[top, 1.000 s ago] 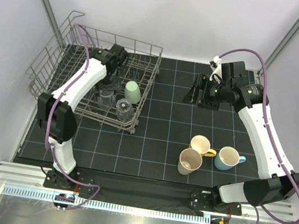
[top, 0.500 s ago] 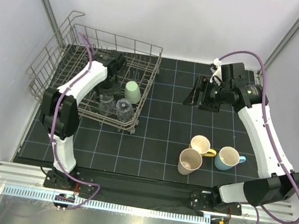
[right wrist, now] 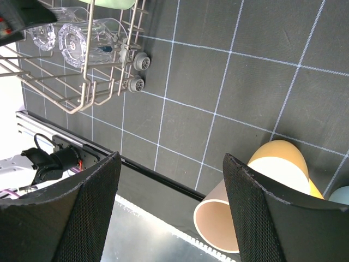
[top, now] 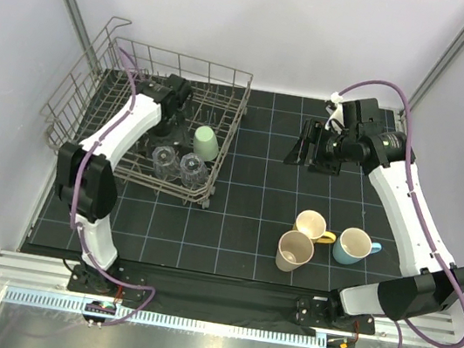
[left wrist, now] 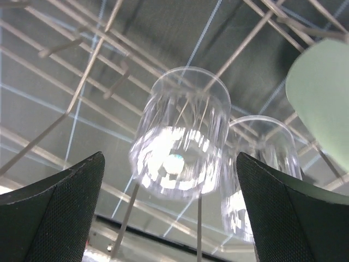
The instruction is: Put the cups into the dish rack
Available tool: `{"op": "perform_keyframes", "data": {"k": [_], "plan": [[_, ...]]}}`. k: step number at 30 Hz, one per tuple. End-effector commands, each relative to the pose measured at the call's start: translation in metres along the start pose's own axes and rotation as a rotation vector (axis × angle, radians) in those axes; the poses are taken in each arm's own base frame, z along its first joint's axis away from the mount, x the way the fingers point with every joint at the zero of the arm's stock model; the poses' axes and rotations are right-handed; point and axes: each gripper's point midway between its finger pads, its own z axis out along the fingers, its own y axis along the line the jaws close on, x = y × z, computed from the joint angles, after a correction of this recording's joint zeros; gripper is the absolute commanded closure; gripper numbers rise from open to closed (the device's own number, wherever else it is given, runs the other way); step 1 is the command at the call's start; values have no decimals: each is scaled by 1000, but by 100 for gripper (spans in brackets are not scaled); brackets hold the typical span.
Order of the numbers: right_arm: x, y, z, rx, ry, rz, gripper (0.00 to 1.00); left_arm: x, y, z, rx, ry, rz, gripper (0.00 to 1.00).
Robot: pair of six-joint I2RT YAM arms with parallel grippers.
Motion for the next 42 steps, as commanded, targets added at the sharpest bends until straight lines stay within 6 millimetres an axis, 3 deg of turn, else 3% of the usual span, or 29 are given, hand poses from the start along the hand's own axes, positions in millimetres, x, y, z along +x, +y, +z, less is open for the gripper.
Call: {"op": "perform_keyframes", "data": {"k": [1,5,9,10,11,12,13,14,17,20,26,30,36,40,42], "plan": [[-8,7,-7,-23,-37,-11,24,-20,11,-60,78,-106,-66,0],[-9,6,-6,-14,-27,0,24,-22,13,-108,188,-143,-112,0],[-10,2,-6,18,-30,26,24,-12,10,-164,419,-199,-164,0],[-9,0,-5,29,-28,38,24,-11,-3,-180,533,-211,-168,0],[-8,-3,-6,45,-26,52,24,-3,-5,-176,559,-193,-181,1],[-7,-6,-8,69,-37,75,24,4,-6,-197,654,-207,-185,3],[-6,-9,-8,84,-41,87,24,4,-19,-212,764,-216,-181,3],[-2,-14,-7,103,-37,103,24,15,-24,-207,802,-172,-183,4],[7,-27,-8,174,-47,175,24,27,-36,-238,998,-167,-132,9],[21,-45,-13,271,-50,248,25,41,-38,-247,1067,-145,-65,9],[61,-66,-18,360,-29,398,31,62,-27,-239,1059,-133,15,9],[95,-50,-10,265,117,381,33,74,-22,-239,1066,-117,53,9],[138,-43,-21,271,212,243,33,78,-17,-231,1027,-111,65,8],[173,-30,-11,245,293,178,33,81,-23,-230,1029,-88,82,8],[179,-22,-3,213,291,147,33,81,-25,-231,1031,-85,84,8]]}}
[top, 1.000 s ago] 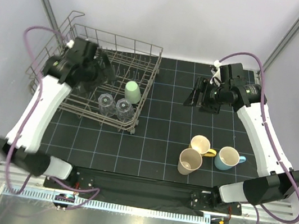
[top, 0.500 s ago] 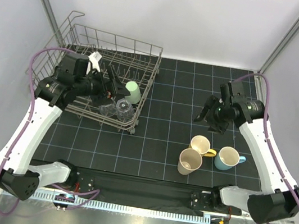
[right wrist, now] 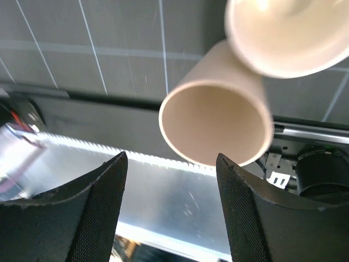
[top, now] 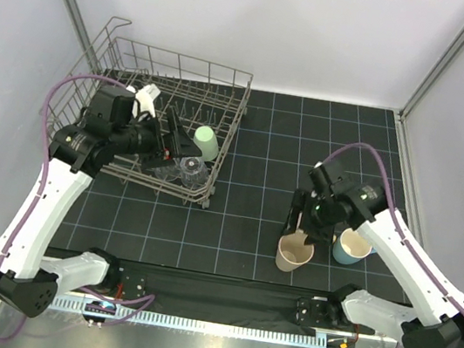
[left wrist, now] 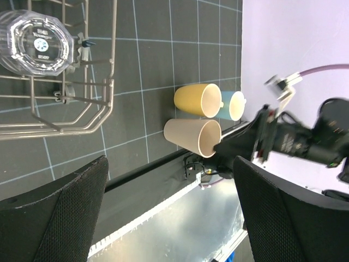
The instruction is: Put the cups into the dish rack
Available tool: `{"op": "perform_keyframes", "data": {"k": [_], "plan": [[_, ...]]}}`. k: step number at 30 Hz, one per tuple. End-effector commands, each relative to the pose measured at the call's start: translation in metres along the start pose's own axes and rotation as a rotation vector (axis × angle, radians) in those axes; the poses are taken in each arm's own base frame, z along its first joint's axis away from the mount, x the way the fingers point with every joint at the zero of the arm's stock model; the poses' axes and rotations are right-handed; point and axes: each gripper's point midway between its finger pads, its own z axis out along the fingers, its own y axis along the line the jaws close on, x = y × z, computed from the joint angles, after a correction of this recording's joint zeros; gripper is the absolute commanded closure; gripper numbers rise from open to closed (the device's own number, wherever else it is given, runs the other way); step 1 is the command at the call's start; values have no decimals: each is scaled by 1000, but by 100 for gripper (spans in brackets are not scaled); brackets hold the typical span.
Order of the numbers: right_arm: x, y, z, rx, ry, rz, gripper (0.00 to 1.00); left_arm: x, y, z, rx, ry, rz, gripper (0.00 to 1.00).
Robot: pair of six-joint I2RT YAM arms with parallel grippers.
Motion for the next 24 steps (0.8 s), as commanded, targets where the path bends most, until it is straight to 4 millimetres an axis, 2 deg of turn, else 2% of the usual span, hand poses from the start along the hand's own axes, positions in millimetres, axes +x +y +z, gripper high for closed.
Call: {"op": "perform_keyframes", "data": {"k": [1,5,9,14,18,20,24], "plan": [[17,10,12,-29,22,-42,33,4,-5,2,22,29,25,8],[27,12,25,-11,9,-111,33,3,-5,-1,16,25,23,8],[23,-3,50,56,-15,-147,34,6,-3,-2,3,31,6,9],[16,0,69,52,-36,-195,36,8,-6,-10,4,25,-14,10],[20,-2,80,60,-22,-220,42,11,-5,-17,-5,6,-51,11],[20,-2,82,54,-27,-236,49,13,-4,-19,-6,-4,-66,11],[21,-5,83,46,-33,-257,55,14,-2,-29,-22,-45,-83,12]]}}
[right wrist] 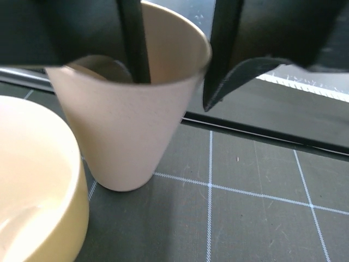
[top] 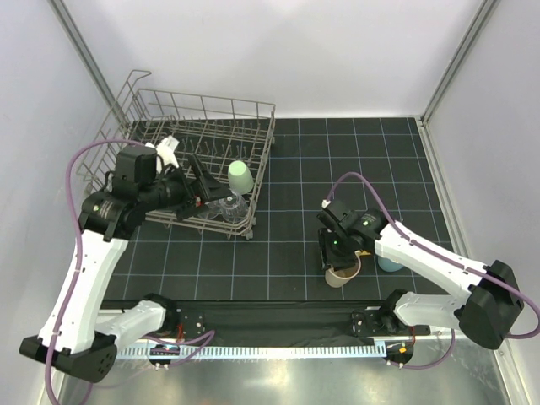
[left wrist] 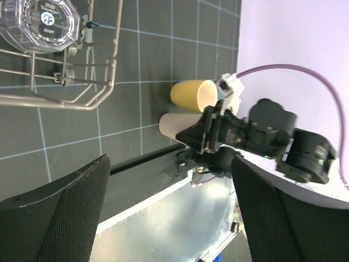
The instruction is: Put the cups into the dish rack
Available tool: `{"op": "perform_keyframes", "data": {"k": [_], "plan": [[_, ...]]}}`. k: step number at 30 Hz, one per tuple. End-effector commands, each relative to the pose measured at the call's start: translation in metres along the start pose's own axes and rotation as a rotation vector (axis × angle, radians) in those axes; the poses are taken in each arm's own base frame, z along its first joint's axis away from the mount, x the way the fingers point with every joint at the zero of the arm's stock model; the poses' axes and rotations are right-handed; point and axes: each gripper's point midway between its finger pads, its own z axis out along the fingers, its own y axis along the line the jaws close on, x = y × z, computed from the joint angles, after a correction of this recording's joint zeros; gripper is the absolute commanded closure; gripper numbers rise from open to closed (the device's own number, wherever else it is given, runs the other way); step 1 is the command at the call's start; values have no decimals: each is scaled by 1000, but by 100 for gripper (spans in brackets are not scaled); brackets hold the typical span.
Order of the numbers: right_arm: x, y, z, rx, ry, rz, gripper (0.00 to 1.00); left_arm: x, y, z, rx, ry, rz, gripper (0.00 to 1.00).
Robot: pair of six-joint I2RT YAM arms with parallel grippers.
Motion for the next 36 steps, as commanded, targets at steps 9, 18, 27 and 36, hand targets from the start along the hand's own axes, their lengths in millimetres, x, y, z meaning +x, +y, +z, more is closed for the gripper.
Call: {"op": "perform_keyframes", "data": {"k": [9,18,27,36], "plan": [[-11,1,1,-28,-75,-124,78,7,-2,-17,51,-93,-95,8],[-61,52,-81,-214,-267,-225,94,-8,-39,-13,209,-89,-104,0],[-98,143,-207,-668,-521,-322,96,-30,-100,-16,481,-52,-33,0],[-102,191,-329,-1052,-749,-432,96,-32,-138,-41,643,-35,115,0]]}}
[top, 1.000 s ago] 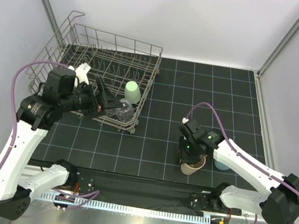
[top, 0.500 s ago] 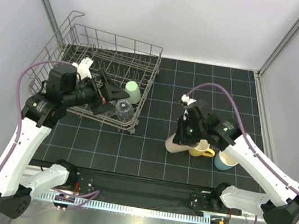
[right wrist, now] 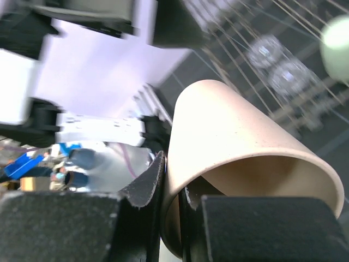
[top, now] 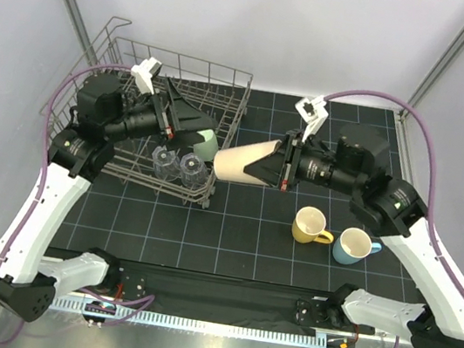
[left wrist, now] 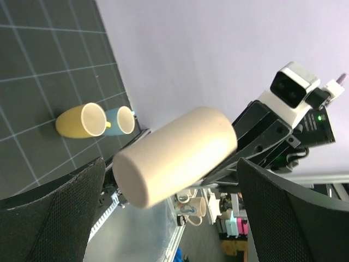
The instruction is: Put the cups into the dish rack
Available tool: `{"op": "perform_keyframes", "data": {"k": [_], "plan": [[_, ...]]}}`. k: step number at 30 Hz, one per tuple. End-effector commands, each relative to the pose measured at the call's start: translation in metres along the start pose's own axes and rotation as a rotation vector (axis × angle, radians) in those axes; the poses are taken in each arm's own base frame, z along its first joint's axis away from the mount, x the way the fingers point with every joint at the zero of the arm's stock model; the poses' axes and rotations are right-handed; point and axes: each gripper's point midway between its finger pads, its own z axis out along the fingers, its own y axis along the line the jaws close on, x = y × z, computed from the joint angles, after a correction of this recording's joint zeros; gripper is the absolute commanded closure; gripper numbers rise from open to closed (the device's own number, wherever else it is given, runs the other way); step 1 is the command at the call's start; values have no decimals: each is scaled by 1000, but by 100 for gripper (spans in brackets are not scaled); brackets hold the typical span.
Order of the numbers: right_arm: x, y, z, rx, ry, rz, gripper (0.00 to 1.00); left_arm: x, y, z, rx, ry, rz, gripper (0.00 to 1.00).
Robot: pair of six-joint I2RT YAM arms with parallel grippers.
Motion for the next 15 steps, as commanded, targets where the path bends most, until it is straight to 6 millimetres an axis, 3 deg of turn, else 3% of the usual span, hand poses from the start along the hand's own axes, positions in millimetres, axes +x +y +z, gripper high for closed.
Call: {"op": "perform_keyframes", "data": {"k": [1,8,12,15], "plan": [[-42,66,-26,-255,-142,-93,96,1,-46,-13,154,15,131,0],[-55,103,-46,-422,-203,-151,96,12,-75,-25,301,49,164,0],[-59,113,-48,-481,-209,-158,96,18,-94,-38,382,53,189,0],[-62,119,-50,-512,-215,-164,96,22,-96,-41,400,63,182,0]]}}
